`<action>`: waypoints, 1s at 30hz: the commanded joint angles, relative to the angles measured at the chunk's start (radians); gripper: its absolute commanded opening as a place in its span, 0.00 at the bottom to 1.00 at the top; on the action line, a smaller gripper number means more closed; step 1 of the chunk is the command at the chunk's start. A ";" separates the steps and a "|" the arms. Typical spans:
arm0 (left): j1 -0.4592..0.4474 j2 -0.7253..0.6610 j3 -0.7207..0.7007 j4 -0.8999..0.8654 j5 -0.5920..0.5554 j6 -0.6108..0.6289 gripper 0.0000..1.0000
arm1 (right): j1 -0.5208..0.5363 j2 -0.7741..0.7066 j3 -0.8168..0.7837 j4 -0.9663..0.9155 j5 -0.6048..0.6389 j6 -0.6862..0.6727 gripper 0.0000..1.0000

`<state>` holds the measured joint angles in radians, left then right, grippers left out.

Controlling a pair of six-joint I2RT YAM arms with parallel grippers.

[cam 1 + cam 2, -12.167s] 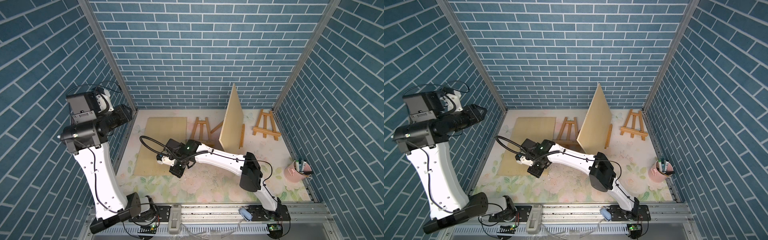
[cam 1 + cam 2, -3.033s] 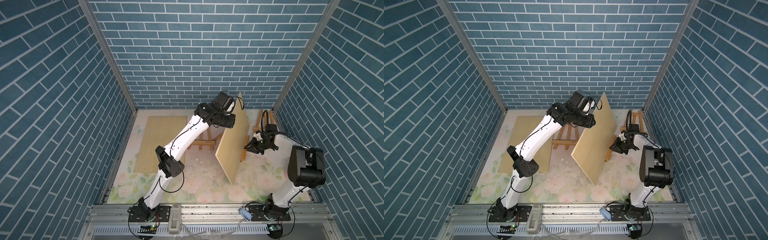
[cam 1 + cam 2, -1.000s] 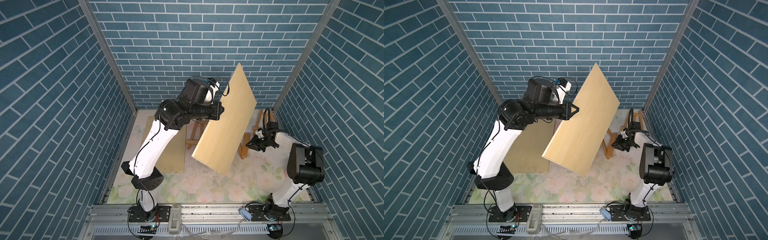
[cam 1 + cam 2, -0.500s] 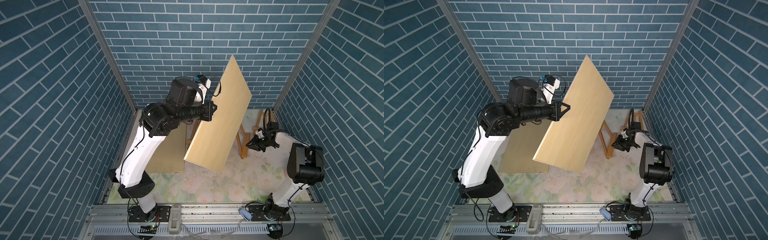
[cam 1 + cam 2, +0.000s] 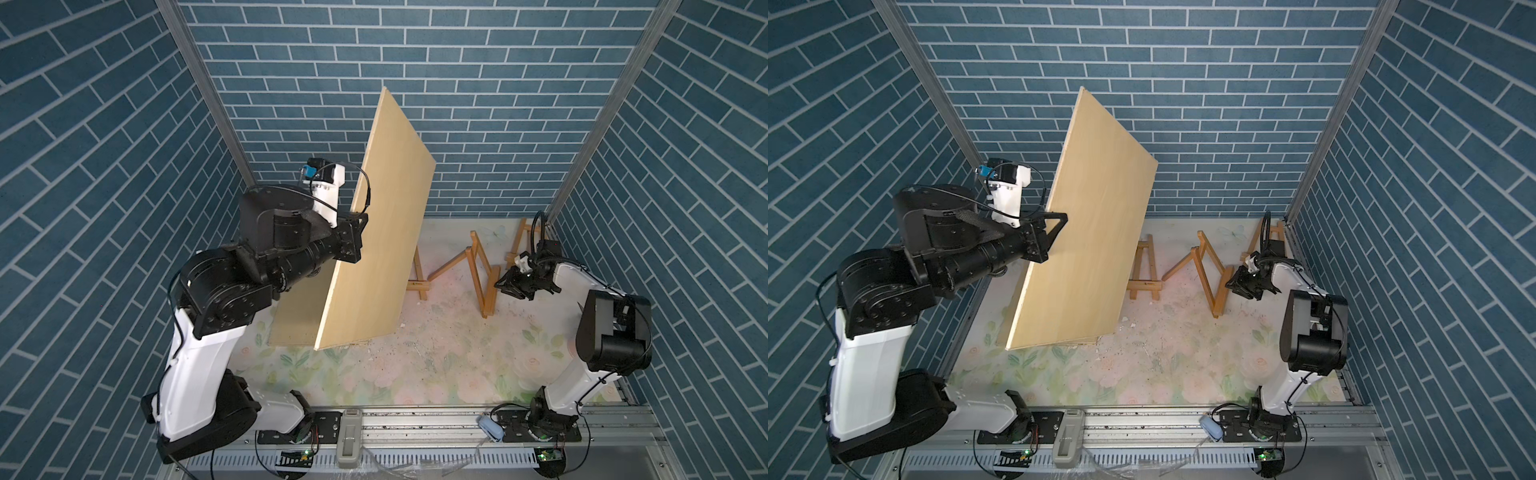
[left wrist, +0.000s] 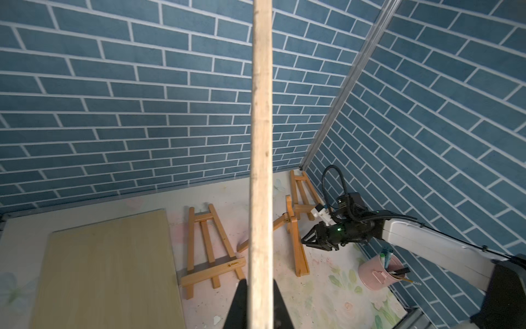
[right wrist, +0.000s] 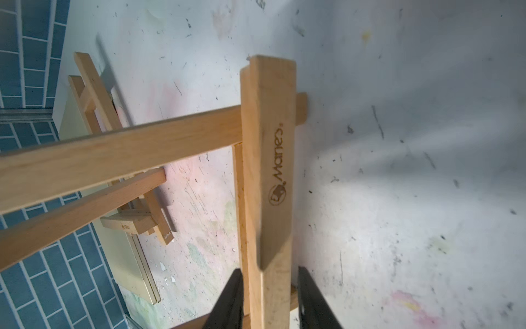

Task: Disassemble the easel
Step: Adjust the easel at the center of the board, then place the drawing board on the drawing board.

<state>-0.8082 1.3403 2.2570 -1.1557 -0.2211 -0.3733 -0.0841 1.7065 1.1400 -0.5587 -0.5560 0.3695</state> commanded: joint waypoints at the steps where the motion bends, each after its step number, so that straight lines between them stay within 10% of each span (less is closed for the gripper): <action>1: 0.007 -0.060 -0.011 0.180 -0.115 0.004 0.04 | -0.011 -0.076 0.048 -0.033 0.034 0.007 0.34; 12: 0.105 -0.096 -0.063 0.090 -0.112 -0.021 0.04 | -0.014 -0.322 0.127 -0.113 0.126 -0.036 0.34; 24: 0.649 -0.095 -0.317 0.327 0.667 -0.199 0.04 | 0.209 -0.502 0.315 -0.274 -0.077 -0.148 0.34; 30: 0.827 -0.068 -0.454 0.543 1.002 -0.314 0.01 | 0.407 -0.495 0.236 -0.135 -0.261 0.034 0.34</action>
<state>-0.0399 1.3048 1.8080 -0.9894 0.4934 -0.5823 0.2710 1.2053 1.4200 -0.7376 -0.6964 0.3164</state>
